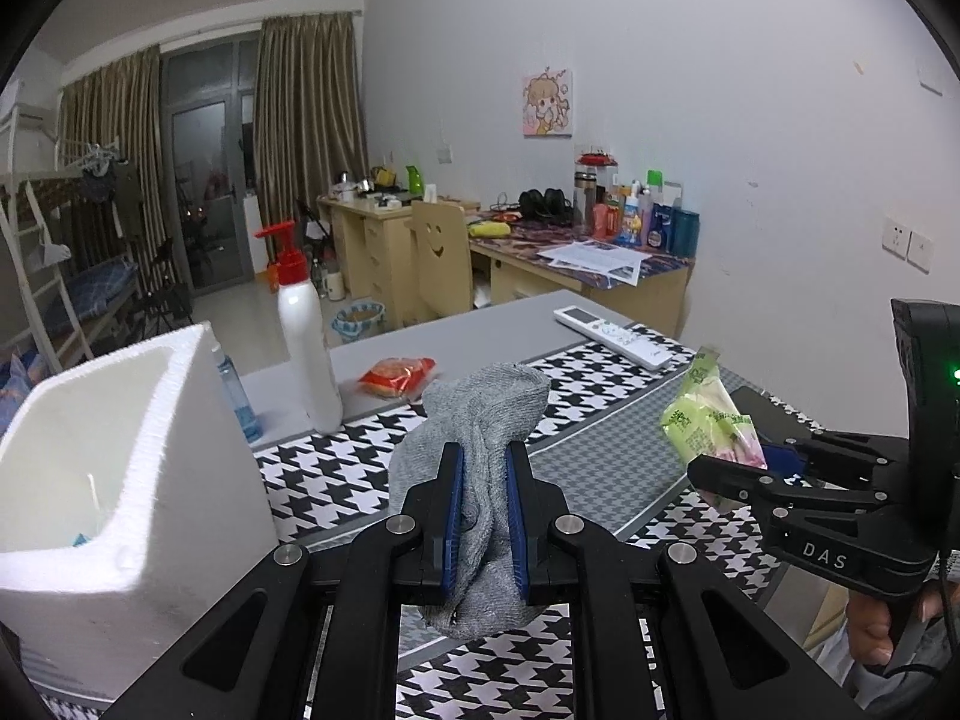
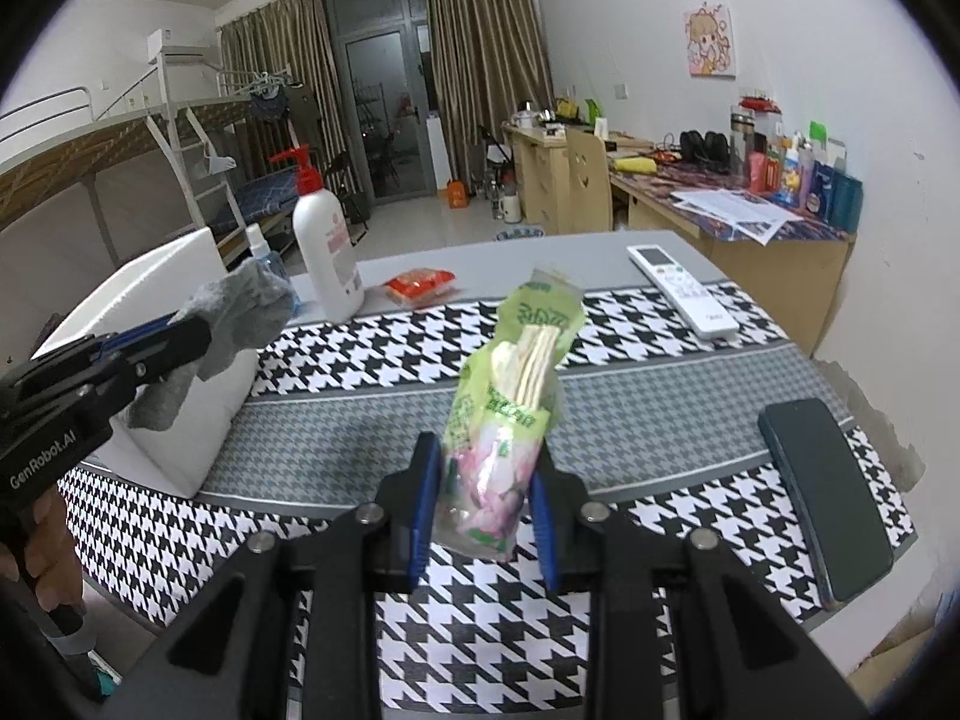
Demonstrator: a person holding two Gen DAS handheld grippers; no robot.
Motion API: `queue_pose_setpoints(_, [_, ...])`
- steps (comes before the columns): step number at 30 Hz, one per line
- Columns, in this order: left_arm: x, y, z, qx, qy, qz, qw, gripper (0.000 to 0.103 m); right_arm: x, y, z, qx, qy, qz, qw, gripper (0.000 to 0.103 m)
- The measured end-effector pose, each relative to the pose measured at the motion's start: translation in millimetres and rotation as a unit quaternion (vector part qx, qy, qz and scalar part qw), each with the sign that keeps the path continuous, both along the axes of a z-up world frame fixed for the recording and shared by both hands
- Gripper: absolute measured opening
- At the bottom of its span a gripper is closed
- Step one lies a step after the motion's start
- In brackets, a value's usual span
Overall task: Organize soft objects
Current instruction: 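Carry the sock and packet in both tools over the white foam box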
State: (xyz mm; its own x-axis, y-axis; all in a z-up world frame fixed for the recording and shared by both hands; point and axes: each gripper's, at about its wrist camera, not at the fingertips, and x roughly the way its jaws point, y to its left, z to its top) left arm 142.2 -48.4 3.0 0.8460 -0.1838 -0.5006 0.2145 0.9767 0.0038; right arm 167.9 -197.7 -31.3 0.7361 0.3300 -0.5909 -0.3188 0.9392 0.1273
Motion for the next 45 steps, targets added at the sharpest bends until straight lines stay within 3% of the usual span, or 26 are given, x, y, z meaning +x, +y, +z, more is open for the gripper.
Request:
queue_pose_setpoints(23, [0, 17, 40, 0.023, -0.044, 0.029, 0.9984, 0.015, 1, 25, 48, 0.02, -0.071, 0.024, 0.997, 0.033])
queue_pose_setpoints(45, [3, 35, 60, 0.032, -0.074, 0.06, 0.9949, 0.015, 0, 51, 77, 0.02, -0.114, 0.053, 0.992, 0.033])
